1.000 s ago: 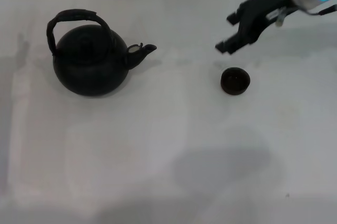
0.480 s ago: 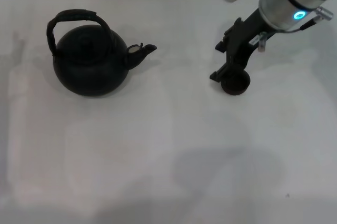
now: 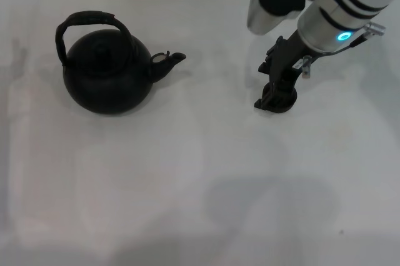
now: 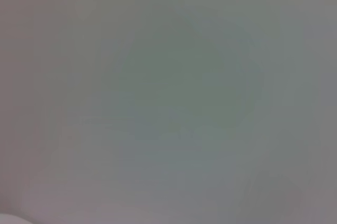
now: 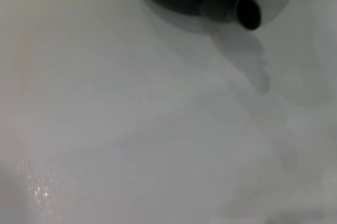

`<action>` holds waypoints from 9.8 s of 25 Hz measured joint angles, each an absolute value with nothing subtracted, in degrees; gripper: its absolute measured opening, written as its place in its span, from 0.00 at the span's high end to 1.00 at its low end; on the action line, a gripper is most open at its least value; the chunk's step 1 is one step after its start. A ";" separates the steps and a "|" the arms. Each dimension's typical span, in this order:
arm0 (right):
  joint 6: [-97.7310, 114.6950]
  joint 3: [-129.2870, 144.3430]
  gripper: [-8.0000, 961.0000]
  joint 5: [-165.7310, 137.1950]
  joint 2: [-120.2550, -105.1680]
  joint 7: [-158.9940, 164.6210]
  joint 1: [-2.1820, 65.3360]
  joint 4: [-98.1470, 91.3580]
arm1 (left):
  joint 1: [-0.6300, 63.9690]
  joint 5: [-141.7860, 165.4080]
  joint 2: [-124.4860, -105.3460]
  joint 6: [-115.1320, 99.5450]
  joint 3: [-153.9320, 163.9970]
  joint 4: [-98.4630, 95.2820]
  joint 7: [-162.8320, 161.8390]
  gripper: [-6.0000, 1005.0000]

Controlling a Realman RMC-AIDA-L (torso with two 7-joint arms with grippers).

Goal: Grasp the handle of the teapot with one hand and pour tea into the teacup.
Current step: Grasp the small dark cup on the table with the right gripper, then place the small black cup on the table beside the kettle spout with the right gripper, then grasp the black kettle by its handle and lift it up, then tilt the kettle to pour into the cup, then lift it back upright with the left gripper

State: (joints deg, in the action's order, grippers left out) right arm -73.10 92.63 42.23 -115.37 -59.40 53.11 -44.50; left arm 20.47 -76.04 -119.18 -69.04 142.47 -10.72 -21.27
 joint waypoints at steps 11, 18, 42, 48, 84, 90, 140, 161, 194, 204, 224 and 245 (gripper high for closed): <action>-71.36 96.24 0.17 42.27 -115.23 -58.90 53.45 -43.18 | 20.50 -76.03 -119.27 -69.22 142.47 -10.81 -21.45 0.16; -71.18 97.61 0.18 42.02 -115.04 -58.26 53.19 -42.92 | 20.49 -76.02 -119.27 -69.32 142.47 -10.90 -21.50 0.16; -75.23 97.70 0.24 41.11 -114.92 -57.39 54.15 -47.47 | 21.23 -76.03 -119.10 -69.17 142.47 -10.99 -21.53 0.16; -75.07 104.72 0.24 44.84 -115.75 -57.33 55.78 -48.65 | 21.70 -76.01 -119.09 -69.00 142.48 -10.91 -21.52 0.16; -68.79 117.49 0.24 49.47 -116.20 -59.57 56.39 -50.51 | 21.89 -75.63 -118.94 -69.03 142.83 -10.28 -21.54 0.16; -69.04 117.20 0.20 49.52 -116.23 -59.51 56.21 -50.74 | 21.91 -75.59 -118.91 -69.07 142.68 -10.28 -21.54 0.16; -65.82 43.08 0.13 131.83 -115.56 -129.61 29.52 -17.69 | 17.16 -66.15 -119.09 -73.85 143.01 -10.10 -20.91 0.16; -49.88 37.94 0.13 140.15 -115.23 -142.37 33.34 -13.51 | 11.38 -41.27 -119.19 -86.36 143.17 -5.63 -21.49 0.16; -50.00 38.15 0.13 140.45 -115.62 -141.22 32.89 -12.05 | 18.32 -43.57 -119.36 -73.16 141.84 -6.71 -21.09 0.41; -50.57 38.52 0.13 140.37 -115.66 -137.55 32.78 -11.92 | 18.76 -43.59 -119.36 -71.43 141.87 -7.83 -21.60 0.50; -50.77 38.49 0.13 140.37 -115.67 -137.46 32.83 -11.25 | 24.24 -42.80 -118.82 -78.44 142.28 -8.20 -20.44 0.87; -50.97 38.49 0.13 140.40 -115.66 -136.08 32.78 -10.58 | 29.04 -28.59 -118.88 -78.67 142.46 -10.47 6.23 0.88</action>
